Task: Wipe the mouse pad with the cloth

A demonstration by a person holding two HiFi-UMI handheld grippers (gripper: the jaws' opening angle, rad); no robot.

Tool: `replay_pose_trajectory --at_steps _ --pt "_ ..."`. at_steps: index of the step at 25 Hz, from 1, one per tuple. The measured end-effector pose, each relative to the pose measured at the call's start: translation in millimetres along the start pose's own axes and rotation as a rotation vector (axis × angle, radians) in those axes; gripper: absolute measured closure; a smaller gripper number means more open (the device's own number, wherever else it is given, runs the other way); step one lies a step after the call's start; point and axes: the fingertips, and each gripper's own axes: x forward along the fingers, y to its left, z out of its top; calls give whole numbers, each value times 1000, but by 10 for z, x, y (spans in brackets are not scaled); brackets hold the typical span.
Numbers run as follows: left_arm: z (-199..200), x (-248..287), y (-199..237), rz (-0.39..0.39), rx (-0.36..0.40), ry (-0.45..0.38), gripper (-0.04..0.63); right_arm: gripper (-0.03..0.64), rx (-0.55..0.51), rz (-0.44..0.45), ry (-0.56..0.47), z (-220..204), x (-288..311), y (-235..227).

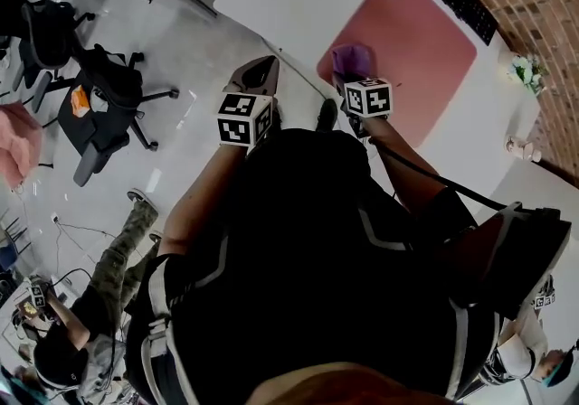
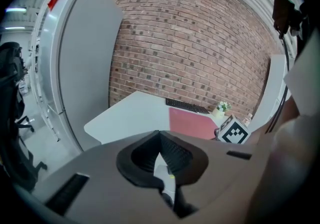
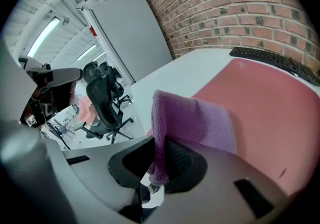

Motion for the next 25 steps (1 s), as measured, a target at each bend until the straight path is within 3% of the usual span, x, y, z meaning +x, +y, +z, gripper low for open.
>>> replay_pose_trajectory --at_steps 11,15,21,25 --pt "-72 -201 177 64 -28 -7 592 561 -50 79 23 183 296 327" --pt "13 -263 295 72 -32 -29 594 561 -57 102 -11 346 311 482" --pt "166 -80 158 -29 14 -39 592 561 -124 91 -123 562 -46 563" --pt "273 147 -117 -120 91 -32 594 561 -57 58 -230 579 -454 383"
